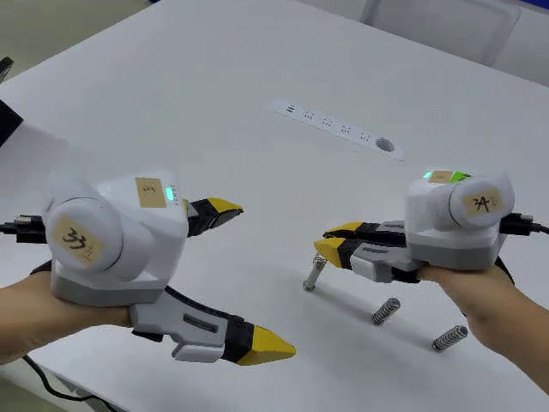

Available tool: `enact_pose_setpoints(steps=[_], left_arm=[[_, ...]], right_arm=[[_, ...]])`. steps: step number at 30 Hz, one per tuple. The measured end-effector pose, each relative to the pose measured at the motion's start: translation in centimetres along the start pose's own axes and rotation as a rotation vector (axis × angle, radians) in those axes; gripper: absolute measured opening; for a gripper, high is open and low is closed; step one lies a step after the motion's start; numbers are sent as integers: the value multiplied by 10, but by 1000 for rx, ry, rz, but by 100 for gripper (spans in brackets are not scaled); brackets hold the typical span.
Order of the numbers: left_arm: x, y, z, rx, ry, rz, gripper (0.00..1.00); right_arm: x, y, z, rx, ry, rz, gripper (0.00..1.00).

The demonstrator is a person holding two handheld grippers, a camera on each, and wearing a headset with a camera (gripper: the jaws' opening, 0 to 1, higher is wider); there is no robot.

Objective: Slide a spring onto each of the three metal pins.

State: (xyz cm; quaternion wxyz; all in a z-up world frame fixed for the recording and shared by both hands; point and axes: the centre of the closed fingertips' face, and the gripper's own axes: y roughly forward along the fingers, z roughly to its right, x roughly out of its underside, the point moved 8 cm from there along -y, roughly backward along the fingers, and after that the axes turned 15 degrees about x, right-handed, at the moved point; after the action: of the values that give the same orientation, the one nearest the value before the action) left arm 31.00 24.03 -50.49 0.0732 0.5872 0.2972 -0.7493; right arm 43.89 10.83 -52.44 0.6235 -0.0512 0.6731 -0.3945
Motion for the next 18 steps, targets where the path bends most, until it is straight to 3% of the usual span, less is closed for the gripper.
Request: enact_pose_setpoints(steps=[11,15,18], left_arm=[[1,1,-3,-16,-10,1,100],[-4,-1,-3,-15,-28,46,100],[-4,-1,-6,-22,-42,49,100]], right_arm=[[9,4,-2,3,-4,-26,11],[12,8,-5,4,-22,-32,11],[16,12,-8,27,-40,-41,12]])
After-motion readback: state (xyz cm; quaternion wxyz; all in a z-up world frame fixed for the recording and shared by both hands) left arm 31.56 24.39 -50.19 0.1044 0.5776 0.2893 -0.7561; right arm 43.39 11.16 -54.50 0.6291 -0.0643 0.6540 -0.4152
